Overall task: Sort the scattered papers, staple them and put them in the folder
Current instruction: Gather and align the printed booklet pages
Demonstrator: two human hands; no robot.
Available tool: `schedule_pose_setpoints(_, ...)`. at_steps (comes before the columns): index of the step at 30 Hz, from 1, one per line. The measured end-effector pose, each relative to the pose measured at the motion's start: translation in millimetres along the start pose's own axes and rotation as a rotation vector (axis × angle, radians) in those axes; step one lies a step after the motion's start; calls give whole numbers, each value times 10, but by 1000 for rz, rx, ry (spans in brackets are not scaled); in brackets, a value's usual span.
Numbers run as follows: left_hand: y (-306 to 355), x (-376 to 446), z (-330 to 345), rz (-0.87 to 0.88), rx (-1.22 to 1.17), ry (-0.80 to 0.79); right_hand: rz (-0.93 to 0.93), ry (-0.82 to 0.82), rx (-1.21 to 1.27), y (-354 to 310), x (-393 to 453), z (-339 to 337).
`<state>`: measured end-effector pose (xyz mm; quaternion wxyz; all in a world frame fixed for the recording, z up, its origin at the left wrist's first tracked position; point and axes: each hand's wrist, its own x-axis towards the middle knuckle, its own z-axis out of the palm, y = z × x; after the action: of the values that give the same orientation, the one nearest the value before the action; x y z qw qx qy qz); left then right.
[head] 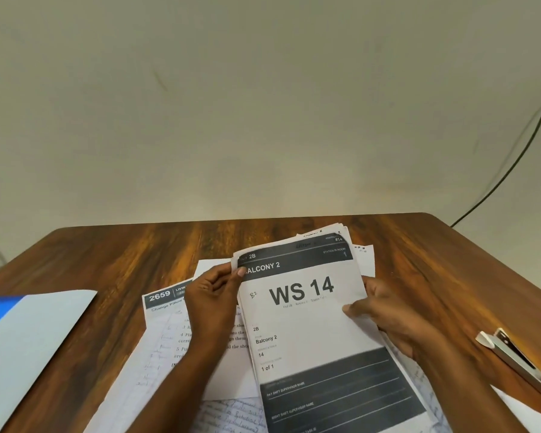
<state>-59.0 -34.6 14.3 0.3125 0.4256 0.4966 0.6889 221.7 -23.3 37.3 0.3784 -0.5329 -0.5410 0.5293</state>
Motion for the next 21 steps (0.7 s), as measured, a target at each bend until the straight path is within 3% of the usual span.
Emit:
schedule_pose_setpoints(2,-29,12,-1,-8,-4,-15,-116,62,90,-33,-24,35)
schedule_pose_setpoints(5,-59,18,23,-30,-20,-38,-298,303,199,-75,6,87)
schedule_pose_setpoints(7,-74,8,65,-35,-38,-61,-396,486,108,-75,59,78)
schedule_pose_setpoints(9,-72,-2,81,-32,-52,-79,-487,565,0,-60,95,70)
schedule_pose_setpoints(21,-86,1,99,-34,-21,-70,-501,572,53,-34,58,-59)
